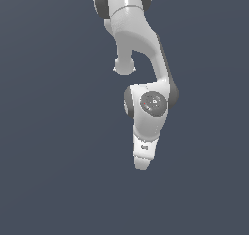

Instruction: Pick up the object and move it to a goal position.

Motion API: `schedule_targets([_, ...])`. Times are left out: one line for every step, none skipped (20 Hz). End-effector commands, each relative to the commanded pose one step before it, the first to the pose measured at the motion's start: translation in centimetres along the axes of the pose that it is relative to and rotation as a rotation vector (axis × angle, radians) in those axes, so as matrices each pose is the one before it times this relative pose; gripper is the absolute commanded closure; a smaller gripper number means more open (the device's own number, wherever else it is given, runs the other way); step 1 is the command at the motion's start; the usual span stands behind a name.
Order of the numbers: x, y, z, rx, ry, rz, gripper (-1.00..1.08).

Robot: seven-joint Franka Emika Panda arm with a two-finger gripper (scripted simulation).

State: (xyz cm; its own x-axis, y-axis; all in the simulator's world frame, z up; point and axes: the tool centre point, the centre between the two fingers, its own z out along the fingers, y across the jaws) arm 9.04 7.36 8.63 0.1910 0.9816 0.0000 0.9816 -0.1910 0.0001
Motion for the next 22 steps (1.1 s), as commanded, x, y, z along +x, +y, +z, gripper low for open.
schedule_targets([-0.022,-0.008,0.329,0.00031,-0.00009,-0.00009,-0.92])
schedule_targets([0.026,-0.013,0.292,-0.00002,-0.00002,-0.00069,-0.92])
schedule_targets([-0.027,0.0,0.375,0.0,0.0,0.0,-0.92])
schedule_targets([0.032,-0.022,0.455,-0.00003,-0.00004,-0.00098,-0.92])
schedule_targets([0.006,-0.019,0.535,-0.00002,-0.00003,-0.00069,-0.92])
schedule_targets([-0.001,-0.022,0.612,-0.00002,-0.00003,-0.00069,-0.92])
schedule_targets([-0.003,-0.024,0.627,-0.00001,-0.00003,-0.00069,-0.92])
schedule_targets([-0.009,-0.017,0.538,-0.00001,-0.00002,-0.00049,-0.92])
schedule_targets([-0.034,-0.003,0.447,0.0,0.0,0.0,-0.92])
schedule_targets([0.042,-0.017,0.355,-0.00003,-0.00002,-0.00098,-0.92])
schedule_targets([-0.014,0.011,0.265,0.0,0.0,0.0,-0.92])
schedule_targets([-0.003,0.02,0.174,0.0,0.0,0.0,-0.92])
schedule_targets([0.008,0.029,0.083,0.0,0.0,0.0,-0.92])
schedule_targets([0.019,0.039,-0.008,0.0,0.0,0.0,-0.92])
schedule_targets([0.022,0.037,-0.069,0.0,0.0,0.0,-0.92])
schedule_targets([0.008,0.012,-0.03,0.0,0.0,0.0,-0.92])
schedule_targets([0.0,0.0,0.0,0.0,0.0,0.0,1.08])
schedule_targets([0.0,0.0,0.0,0.0,0.0,0.0,1.08])
schedule_targets([0.0,0.0,0.0,0.0,0.0,0.0,1.08])
schedule_targets([0.0,0.0,0.0,0.0,0.0,0.0,1.08])
schedule_targets([0.0,0.0,0.0,0.0,0.0,0.0,1.08])
schedule_targets([0.0,0.0,0.0,0.0,0.0,0.0,1.08])
